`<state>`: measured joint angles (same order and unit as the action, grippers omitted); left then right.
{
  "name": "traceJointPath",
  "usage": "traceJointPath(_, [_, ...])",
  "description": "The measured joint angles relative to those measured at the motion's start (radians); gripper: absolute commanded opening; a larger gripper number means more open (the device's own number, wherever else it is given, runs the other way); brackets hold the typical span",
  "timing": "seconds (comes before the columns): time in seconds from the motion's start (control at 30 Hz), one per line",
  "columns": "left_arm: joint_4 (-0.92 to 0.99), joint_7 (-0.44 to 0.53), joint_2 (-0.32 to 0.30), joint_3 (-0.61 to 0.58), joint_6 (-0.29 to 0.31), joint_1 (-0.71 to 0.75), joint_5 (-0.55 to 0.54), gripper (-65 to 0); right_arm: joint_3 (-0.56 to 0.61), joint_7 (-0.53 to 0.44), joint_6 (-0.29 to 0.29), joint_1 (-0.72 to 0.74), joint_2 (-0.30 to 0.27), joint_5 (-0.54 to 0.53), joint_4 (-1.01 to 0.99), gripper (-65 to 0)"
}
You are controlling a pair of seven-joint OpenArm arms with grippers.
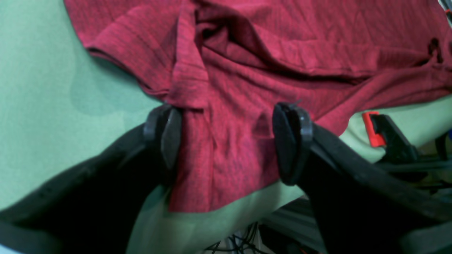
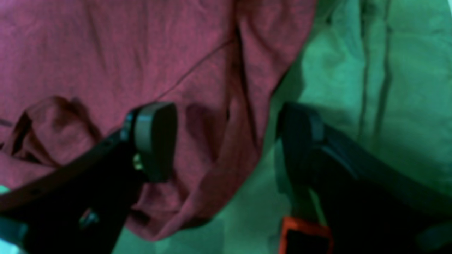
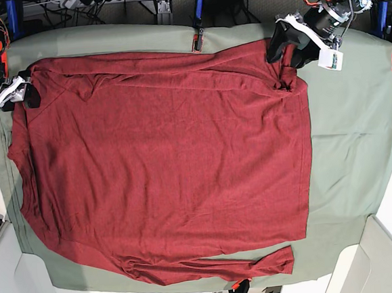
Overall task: Fold the T-shirt properly
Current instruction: 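Drag the shoulder edge toward the hem with both grippers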
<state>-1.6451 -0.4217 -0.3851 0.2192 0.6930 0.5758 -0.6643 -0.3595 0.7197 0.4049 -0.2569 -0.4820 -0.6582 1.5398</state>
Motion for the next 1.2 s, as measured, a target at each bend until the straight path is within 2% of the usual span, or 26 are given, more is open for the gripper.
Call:
traceJointPath(0.17, [-0.002,0.004,0.0,-0.005,0.0,0.0,0.025,-23.4,0.0,0.003,0.0,0.0,0.0,-0.008,0.001,-20.3])
traceJointPath(0.2, [-0.002,0.004,0.0,-0.005,0.0,0.0,0.026,-25.9,0.0,0.004,0.0,0.0,0.0,-0.018,0.001,-21.5])
traceJointPath(0.23, [-0.002,0.004,0.0,-0.005,0.0,0.0,0.027,-31.7,0.0,0.007,0.003,0.0,0.0,-0.027,0.001,-24.4])
traceJointPath(0.3, [-0.002,-0.003,0.0,-0.005,-0.003,-0.002,0.042,-49.8,0.0,0.019,0.022,0.0,0.0,-0.035,0.001,-37.1])
traceJointPath(0.37, [-0.001,-0.012,0.0,-0.008,-0.003,0.0,0.044,-63.4,0.0,0.024,0.025,-0.001,0.001,-0.034,0.001,-52.2])
traceJointPath(0.43, [-0.001,-0.012,0.0,-0.009,-0.003,0.0,0.04,-65.0,0.0,0.025,0.025,-0.001,0.0,-0.034,0.001,-64.7])
traceJointPath(0.63, [-0.003,-0.029,0.003,0.013,0.001,0.0,0.035,-65.0,-0.008,0.035,0.025,0.0,0.002,-0.011,0.002,-65.0])
traceJointPath(0.83, [-0.113,-0.204,0.006,0.141,-0.003,0.089,-0.052,-65.0,-0.118,0.075,0.03,-0.011,0.002,-0.049,0.064,-65.0])
traceJointPath(1.0, [-0.27,-0.205,0.005,0.248,-0.003,0.153,-0.14,-65.0,-0.188,0.082,0.07,-0.011,0.001,-0.106,0.085,-65.0])
traceJointPath(1.2, [-0.322,-0.191,-0.043,0.282,-0.003,0.13,-0.146,-65.0,-0.19,0.082,0.071,-0.001,0.003,-0.112,0.085,-65.0])
